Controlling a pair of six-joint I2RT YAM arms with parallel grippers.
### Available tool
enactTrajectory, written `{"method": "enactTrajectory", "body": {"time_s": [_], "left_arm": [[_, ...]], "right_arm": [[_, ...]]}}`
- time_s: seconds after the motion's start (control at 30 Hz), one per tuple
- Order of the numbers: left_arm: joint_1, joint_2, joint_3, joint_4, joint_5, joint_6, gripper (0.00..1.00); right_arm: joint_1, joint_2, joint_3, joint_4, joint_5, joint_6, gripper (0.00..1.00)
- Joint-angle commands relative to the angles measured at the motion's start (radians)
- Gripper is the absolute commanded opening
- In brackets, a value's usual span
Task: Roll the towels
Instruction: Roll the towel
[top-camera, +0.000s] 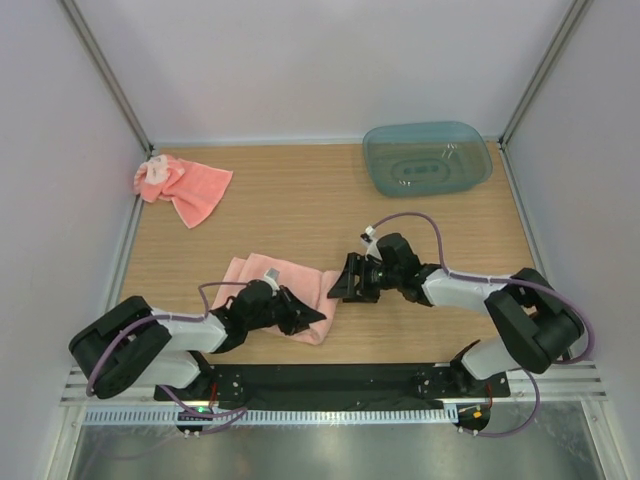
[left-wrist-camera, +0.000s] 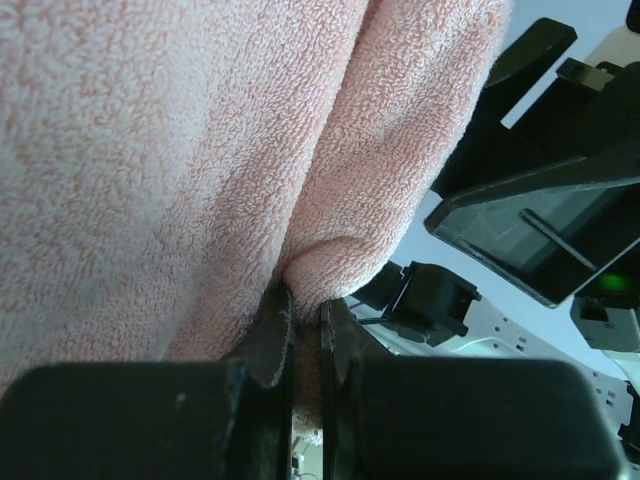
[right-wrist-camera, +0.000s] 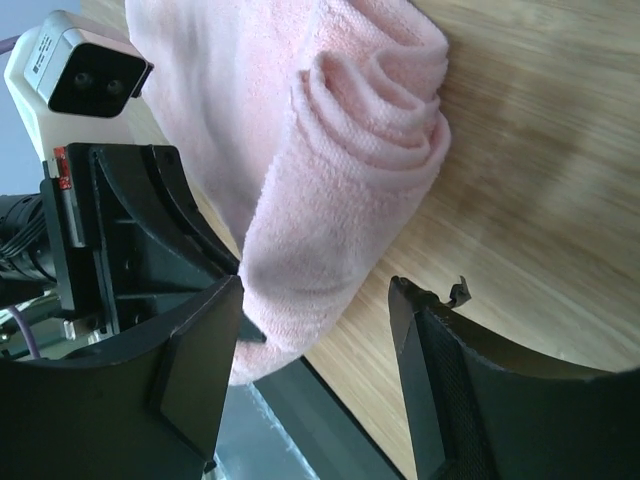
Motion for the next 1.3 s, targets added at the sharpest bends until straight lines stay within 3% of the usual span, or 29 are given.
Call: {"method": "enactTrajectory", "body": {"time_s": [0.0, 0.33, 0.43, 0.53, 0.57, 0.73, 0.77, 0.8, 0.83, 1.0, 1.07, 1.17, 1.27], "left_arm": [[0.012, 0.022, -0.016, 0.059, 0.053, -0.057, 0.00], [0.049, 0.047, -0.074, 0.133, 0.072, -0.096, 0.00], [0.052, 0.052, -0.072, 0.140, 0.079, -0.093, 0.00], [0.053, 0.061, -0.069, 0.136, 0.077, -0.087, 0.02], [0.056, 0.070, -0.069, 0.137, 0.079, -0.087, 0.05], [0.058, 0.104, -0.072, 0.175, 0.091, -0.070, 0.20], [0.058, 0.107, -0.069, 0.171, 0.105, -0.059, 0.32], [0.056, 0.101, -0.044, 0.150, 0.112, -0.026, 0.37], [0.058, 0.095, -0.028, 0.080, 0.122, 0.002, 0.42], [0.055, -0.049, 0.090, -0.269, 0.051, 0.184, 0.50], [0.046, -0.114, 0.151, -0.528, -0.004, 0.258, 0.51], [0.007, -0.221, 0.292, -0.874, -0.191, 0.393, 0.53], [-0.039, -0.266, 0.418, -1.017, -0.352, 0.499, 0.53]], "right_arm": [[0.031, 0.062, -0.006, 0.200, 0.003, 0.041, 0.67], [0.071, 0.166, -0.012, 0.288, 0.059, 0.052, 0.65], [0.087, 0.205, -0.012, 0.318, 0.073, 0.069, 0.59], [0.099, 0.231, -0.015, 0.357, 0.084, 0.087, 0.45], [0.107, 0.234, -0.017, 0.361, 0.092, 0.092, 0.39], [0.107, 0.200, -0.009, 0.322, 0.127, 0.087, 0.31], [0.108, 0.193, 0.006, 0.265, 0.147, 0.078, 0.31], [0.108, 0.179, 0.017, 0.231, 0.156, 0.069, 0.31], [0.108, 0.174, 0.028, 0.198, 0.167, 0.063, 0.30], [0.110, 0.151, 0.113, -0.032, 0.222, 0.018, 0.29], [0.114, 0.144, 0.156, -0.132, 0.247, 0.003, 0.28], [0.123, 0.133, 0.208, -0.252, 0.283, -0.025, 0.28], [0.136, 0.131, 0.268, -0.353, 0.320, -0.045, 0.28]]}}
